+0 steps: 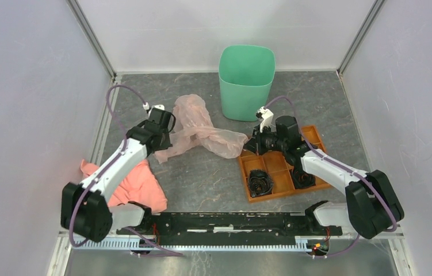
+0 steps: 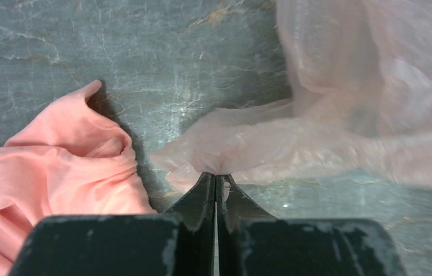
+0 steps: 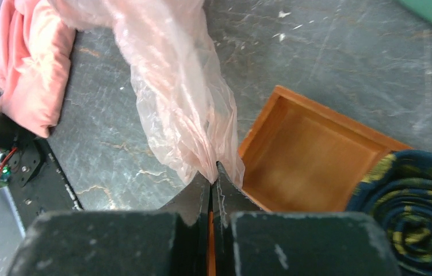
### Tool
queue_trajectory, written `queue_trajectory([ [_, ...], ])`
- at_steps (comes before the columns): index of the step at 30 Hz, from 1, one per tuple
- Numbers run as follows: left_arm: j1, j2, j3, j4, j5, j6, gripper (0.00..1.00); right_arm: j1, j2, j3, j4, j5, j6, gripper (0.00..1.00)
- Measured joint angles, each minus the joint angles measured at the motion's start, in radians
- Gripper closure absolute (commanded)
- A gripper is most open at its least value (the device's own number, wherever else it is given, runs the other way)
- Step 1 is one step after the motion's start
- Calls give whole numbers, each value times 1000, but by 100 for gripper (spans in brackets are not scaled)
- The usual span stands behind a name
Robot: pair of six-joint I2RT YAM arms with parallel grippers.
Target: Put the trash bags into the trash bin
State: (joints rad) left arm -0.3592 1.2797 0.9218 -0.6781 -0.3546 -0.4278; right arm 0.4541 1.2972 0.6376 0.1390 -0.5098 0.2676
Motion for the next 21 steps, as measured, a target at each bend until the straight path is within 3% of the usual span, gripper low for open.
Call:
queue_trajectory([
  [4,0,-100,8,-1,46,-25,98,73,27,47,-56,44,34,100],
  [6,5,-82,86,-46,86,-45,98,117,101,194,-180,71,34,99],
  [8,6,-39,230,-99,131,-56,98,168,189,438,-350,153,-4,100],
  [10,8,-2,466,-131,212,-62,98,240,251,724,-476,280,-69,100],
  [13,8,-45,769,29,367,-76,98,401,235,1098,-472,386,-172,100],
  [15,8,-202,797,213,443,-93,98,496,89,1102,-337,367,-220,100],
  [17,7,-388,716,358,473,-101,98,530,-108,974,-198,343,-253,100],
  [19,4,-626,576,455,441,-116,98,510,-310,788,-21,372,-278,100],
  [21,4,-753,478,472,350,-146,98,500,-375,687,105,414,-296,100],
])
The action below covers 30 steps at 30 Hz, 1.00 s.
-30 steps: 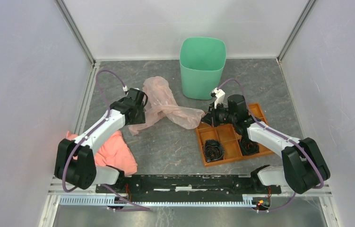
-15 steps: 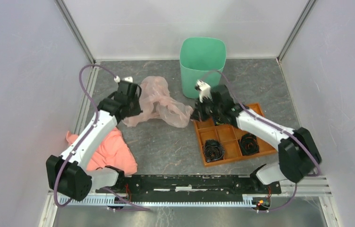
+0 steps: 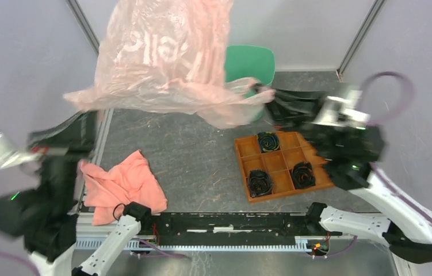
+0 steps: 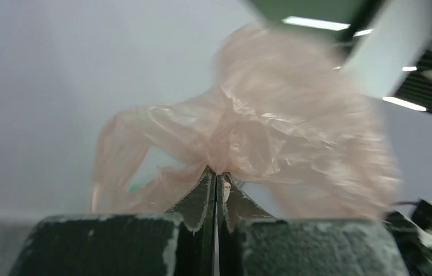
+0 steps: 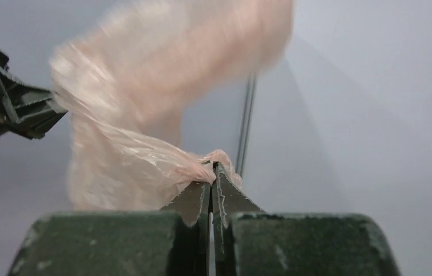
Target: Put the trash bags into the trash bin
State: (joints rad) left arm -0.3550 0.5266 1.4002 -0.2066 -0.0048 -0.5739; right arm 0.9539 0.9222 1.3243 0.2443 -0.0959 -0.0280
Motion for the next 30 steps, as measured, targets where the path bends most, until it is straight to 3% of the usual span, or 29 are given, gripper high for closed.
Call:
queue_trajectory([
  [2,0,-1,-85,-61,-108,-46,98,0,46,-100,61,53,-5,99],
  [4,2,116,-231,-151,-152,-87,98,-3,179,-167,43,67,6,100],
  [7,0,354,-554,-241,-105,-126,98,-8,436,-377,-28,42,63,100],
  [10,0,309,-770,-477,-27,-138,98,-8,515,-577,-242,21,108,100],
  [13,0,193,-647,-526,40,-129,98,-8,500,-498,-434,18,101,99],
  [16,0,279,-183,-468,124,-81,98,-7,518,-72,-520,24,54,99],
  [18,0,343,57,-375,192,-53,98,-3,542,263,-517,13,24,100],
  [20,0,368,234,-259,270,-37,98,7,524,491,-434,-8,-3,100],
  [22,0,322,278,-154,314,-35,98,28,412,484,-328,-37,-16,100],
  [26,-1,106,88,-92,251,-35,98,66,55,73,-39,-77,-24,100],
  [28,-1,16,-65,-132,138,-40,98,60,-1,-93,47,-20,-16,100],
  [30,-1,-6,-225,-210,23,-58,98,55,51,-206,55,29,-1,100],
])
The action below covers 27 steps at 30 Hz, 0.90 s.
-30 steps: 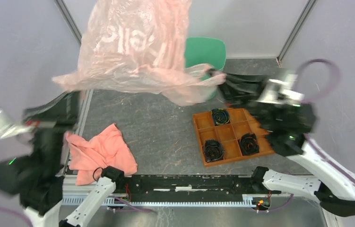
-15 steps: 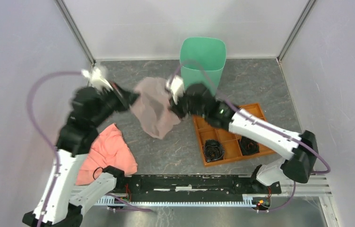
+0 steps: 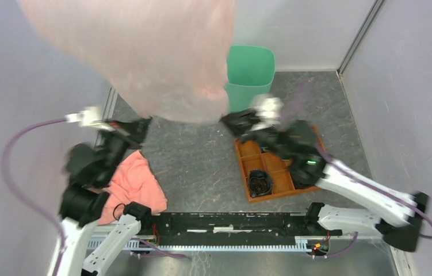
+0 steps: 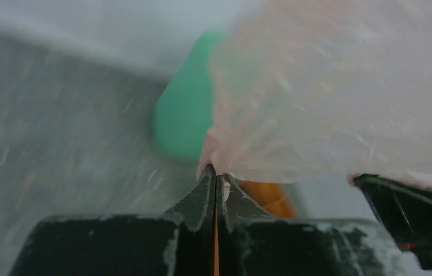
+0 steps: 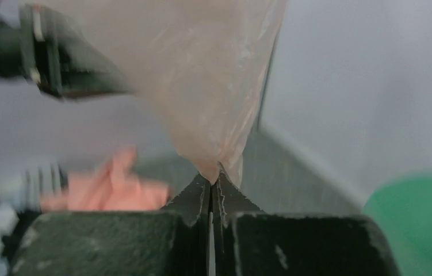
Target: Put the trash bags into the trash bin
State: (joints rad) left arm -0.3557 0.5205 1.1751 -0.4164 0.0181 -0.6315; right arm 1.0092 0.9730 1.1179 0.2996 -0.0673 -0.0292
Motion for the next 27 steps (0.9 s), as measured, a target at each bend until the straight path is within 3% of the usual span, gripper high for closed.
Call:
queue_trajectory([
  [5,0,111,-430,-219,-76,-50,98,-26,383,-251,-176,48,68,100],
  [7,0,113,-484,-299,-59,-56,98,-32,443,-290,-318,44,77,100],
  [9,0,103,-437,-329,-20,-56,98,-32,428,-264,-424,42,75,100],
  [12,0,142,-188,-303,62,-38,98,-32,375,-69,-485,37,54,100],
  [15,0,183,76,-184,145,-13,98,-32,296,138,-414,19,30,99],
  [17,0,176,167,-121,158,-4,98,-32,185,168,-312,16,21,100],
  [22,0,60,146,-121,67,5,98,-37,10,14,-135,28,48,100],
  [27,0,61,-15,-277,-69,3,98,-63,193,-196,-126,-43,163,100],
])
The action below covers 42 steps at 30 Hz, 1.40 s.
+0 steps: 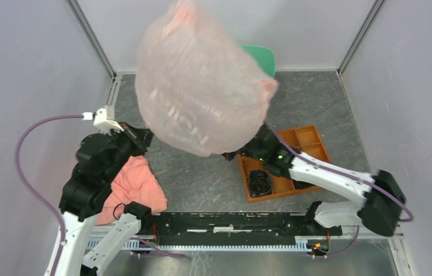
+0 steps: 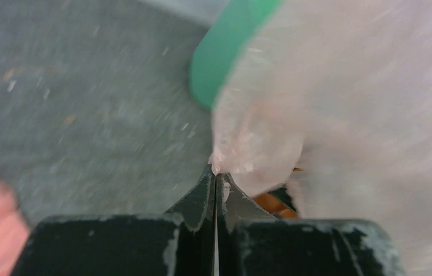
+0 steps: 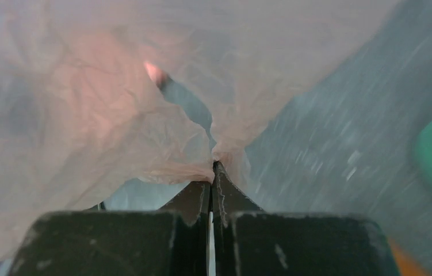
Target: Put the trash bags into the trash bin
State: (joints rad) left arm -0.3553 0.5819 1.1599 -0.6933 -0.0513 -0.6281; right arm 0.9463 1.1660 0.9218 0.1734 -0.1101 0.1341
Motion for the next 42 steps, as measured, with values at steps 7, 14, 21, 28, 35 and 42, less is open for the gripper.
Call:
queue_trajectory([
  [7,0,26,-89,-153,-61,-1,98,-9,245,-5,-196,-171,75,100],
  [14,0,-24,-39,-210,-181,-10,98,-68,204,70,-89,-285,165,100],
  [21,0,-40,-48,-245,-174,-23,98,-232,227,-93,58,-410,371,100],
  [28,0,-23,-46,-255,-149,-22,98,-191,397,15,-51,-506,336,100],
  [35,0,-100,-92,-244,-187,-103,98,-116,466,79,-137,-579,241,100],
  [42,0,-87,-170,-247,-175,-156,98,-207,385,-124,-23,-577,330,100],
])
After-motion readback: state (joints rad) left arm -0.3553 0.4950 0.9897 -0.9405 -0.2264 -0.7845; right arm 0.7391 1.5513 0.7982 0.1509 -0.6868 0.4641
